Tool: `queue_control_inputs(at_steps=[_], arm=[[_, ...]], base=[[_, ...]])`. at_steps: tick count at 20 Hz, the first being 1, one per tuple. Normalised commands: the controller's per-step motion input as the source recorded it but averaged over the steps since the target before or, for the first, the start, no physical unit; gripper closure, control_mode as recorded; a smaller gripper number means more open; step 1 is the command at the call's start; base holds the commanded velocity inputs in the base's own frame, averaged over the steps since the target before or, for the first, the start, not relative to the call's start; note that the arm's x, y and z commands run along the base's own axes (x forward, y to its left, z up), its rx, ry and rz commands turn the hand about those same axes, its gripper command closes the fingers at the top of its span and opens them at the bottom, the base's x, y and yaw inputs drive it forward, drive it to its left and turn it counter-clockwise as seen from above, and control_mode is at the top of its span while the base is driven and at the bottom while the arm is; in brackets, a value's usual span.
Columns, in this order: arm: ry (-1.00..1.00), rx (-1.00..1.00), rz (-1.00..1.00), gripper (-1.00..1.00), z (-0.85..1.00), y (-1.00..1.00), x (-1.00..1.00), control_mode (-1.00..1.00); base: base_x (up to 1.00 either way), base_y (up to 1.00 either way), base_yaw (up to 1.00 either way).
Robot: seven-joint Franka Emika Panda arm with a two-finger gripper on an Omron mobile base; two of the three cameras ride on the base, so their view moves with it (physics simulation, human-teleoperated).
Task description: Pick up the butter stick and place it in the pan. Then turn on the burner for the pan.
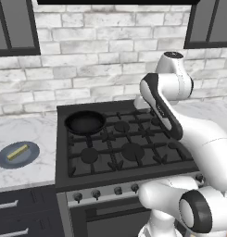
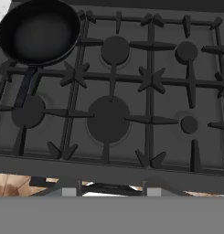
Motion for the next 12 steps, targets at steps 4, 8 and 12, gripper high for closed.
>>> queue_control_inputs(at_steps=[4, 8, 12], arm=[[0.00, 0.00, -0.01, -1.00, -0.04, 0.17, 0.00, -1.00], [0.00, -0.01, -0.08, -1.00, -0.05, 0.85, 0.00, -1.00], [0.00, -0.03, -0.10, -1.00, -0.07, 1.00, 0.00, -1.00]], base=[[0.00, 0.00, 0.00], [0.00, 0.00, 0.00], [0.00, 0.00, 0.00]])
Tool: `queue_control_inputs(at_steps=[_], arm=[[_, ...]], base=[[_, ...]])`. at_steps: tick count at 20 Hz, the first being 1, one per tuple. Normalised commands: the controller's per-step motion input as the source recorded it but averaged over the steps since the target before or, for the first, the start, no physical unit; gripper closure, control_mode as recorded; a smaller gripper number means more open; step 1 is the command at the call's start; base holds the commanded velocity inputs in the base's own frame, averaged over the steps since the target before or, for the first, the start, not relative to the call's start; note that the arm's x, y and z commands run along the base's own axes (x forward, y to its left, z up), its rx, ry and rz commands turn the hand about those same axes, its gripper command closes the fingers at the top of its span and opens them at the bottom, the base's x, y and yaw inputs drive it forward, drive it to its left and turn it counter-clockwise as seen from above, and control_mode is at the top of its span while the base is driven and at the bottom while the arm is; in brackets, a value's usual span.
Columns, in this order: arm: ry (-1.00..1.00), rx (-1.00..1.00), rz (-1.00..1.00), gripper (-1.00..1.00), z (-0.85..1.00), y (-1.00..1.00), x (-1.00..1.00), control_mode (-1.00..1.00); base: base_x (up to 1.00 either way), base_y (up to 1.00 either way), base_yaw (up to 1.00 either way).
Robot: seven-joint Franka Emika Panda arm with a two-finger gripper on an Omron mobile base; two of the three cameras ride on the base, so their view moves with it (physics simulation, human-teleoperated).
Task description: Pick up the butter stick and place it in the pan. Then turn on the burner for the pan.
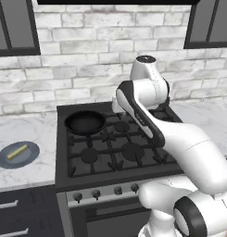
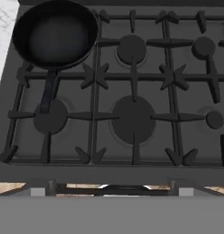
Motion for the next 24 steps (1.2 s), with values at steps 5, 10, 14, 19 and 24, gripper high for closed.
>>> queue_control_inputs(at_steps=[5, 10, 14, 19, 24], arm=[[0.00, 0.00, -0.12, -1.00, -0.09, 0.98, -0.03, -1.00], [0.01, 0.00, -0.09, -1.00, -0.16, 0.70, 0.00, -1.00], [0.05, 0.00, -0.02, -1.00, -0.16, 0.63, 0.01, -1.00], [0.09, 0.01, 0.00, -1.00, -0.10, 0.56, 0.03, -1.00], [0.04, 0.04, -0.05, -1.00, -0.13, 0.58, 0.00, -1.00]], base=[[0.00, 0.00, 0.00], [0.00, 0.00, 0.00], [0.00, 0.00, 0.00], [0.00, 0.00, 0.00], [0.00, 0.00, 0.00]])
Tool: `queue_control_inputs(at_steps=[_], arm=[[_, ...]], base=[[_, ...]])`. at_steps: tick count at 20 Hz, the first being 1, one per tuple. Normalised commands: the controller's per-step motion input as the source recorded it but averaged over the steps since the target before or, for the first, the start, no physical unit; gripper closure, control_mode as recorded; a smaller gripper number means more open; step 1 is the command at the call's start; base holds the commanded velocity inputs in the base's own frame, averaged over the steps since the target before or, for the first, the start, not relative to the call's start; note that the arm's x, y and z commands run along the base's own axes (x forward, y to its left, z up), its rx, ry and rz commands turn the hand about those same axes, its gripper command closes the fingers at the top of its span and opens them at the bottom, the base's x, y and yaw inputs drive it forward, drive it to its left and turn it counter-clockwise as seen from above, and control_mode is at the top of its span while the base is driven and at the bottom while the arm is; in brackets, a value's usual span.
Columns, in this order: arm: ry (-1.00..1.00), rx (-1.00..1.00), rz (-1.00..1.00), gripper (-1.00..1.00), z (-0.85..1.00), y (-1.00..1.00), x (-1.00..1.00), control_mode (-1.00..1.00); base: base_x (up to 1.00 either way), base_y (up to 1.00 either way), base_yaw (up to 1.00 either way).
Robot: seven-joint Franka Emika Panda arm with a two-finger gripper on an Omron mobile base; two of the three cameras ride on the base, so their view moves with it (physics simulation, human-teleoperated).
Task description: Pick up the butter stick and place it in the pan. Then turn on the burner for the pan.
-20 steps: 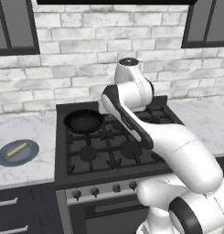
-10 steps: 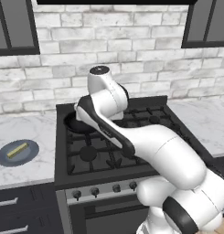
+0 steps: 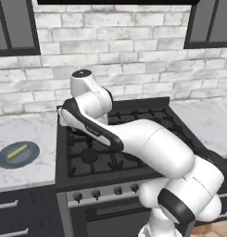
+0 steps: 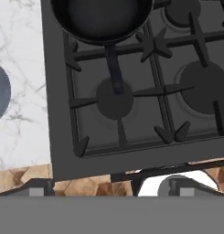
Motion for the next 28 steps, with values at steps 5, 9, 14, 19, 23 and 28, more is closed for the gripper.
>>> queue_control_inputs(at_steps=[5, 9, 14, 19, 23, 28], arm=[[0.00, 0.08, -0.16, -1.00, -0.07, 0.54, 0.00, -1.00], [0.00, 0.10, -0.14, -1.00, -0.13, 0.43, 0.00, -1.00], [0.00, 0.14, -0.02, -1.00, -0.24, 0.24, 0.00, -1.00], [0.00, 0.06, -0.03, -1.00, -0.12, 0.53, 0.03, -1.00], [0.00, 0.01, -0.01, -1.00, -0.03, 0.54, 0.15, -1.00], [0.11, 0.00, 0.00, -1.00, 0.00, 0.55, 0.45, -1.00]], base=[[0.00, 0.00, 0.00], [0.00, 0.00, 0.00], [0.00, 0.00, 0.00], [0.00, 0.00, 0.00], [0.00, 0.00, 0.00], [0.00, 0.00, 0.00]])
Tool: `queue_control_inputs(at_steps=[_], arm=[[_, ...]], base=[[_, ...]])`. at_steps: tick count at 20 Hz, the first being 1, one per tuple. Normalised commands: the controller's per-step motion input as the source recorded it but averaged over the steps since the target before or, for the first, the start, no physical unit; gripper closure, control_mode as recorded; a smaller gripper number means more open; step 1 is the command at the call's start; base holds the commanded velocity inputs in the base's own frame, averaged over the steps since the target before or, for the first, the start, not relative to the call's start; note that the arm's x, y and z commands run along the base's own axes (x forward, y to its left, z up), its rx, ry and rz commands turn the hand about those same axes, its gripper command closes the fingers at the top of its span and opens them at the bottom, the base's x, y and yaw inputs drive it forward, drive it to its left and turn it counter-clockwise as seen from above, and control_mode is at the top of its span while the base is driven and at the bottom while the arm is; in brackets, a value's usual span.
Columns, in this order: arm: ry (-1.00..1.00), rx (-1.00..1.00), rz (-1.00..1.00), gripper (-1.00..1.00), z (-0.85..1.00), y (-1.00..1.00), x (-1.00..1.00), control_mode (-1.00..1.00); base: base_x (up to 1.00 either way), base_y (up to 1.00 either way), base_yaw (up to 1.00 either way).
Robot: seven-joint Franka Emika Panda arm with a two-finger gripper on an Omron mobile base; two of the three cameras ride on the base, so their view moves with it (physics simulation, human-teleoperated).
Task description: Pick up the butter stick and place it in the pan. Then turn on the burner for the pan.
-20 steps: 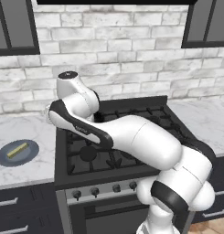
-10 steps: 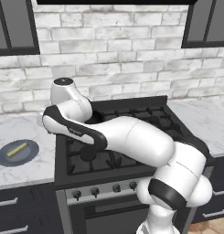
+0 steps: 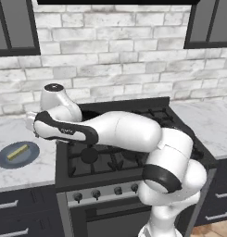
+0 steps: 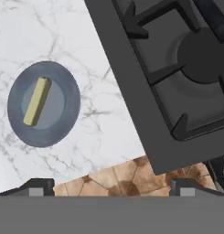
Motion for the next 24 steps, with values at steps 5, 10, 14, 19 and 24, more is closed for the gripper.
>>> queue_control_inputs(at_steps=[5, 10, 14, 19, 24], arm=[[0.08, -0.01, 0.00, -1.00, -0.03, 0.56, 0.33, -1.00], [0.01, -0.09, -0.01, -1.00, -0.10, 0.63, 0.26, -1.00], [0.04, -0.08, 0.00, -1.00, -0.10, 0.53, 0.27, -1.00], [0.10, -0.07, 0.00, -1.00, 0.00, 0.35, 0.21, -1.00], [0.11, -0.05, -0.01, -1.00, 0.00, 0.20, 0.07, -1.00]], base=[[0.00, 0.00, 0.00], [0.00, 0.00, 0.00], [0.00, 0.00, 0.00], [0.00, 0.00, 0.00], [0.00, 0.00, 0.00]])
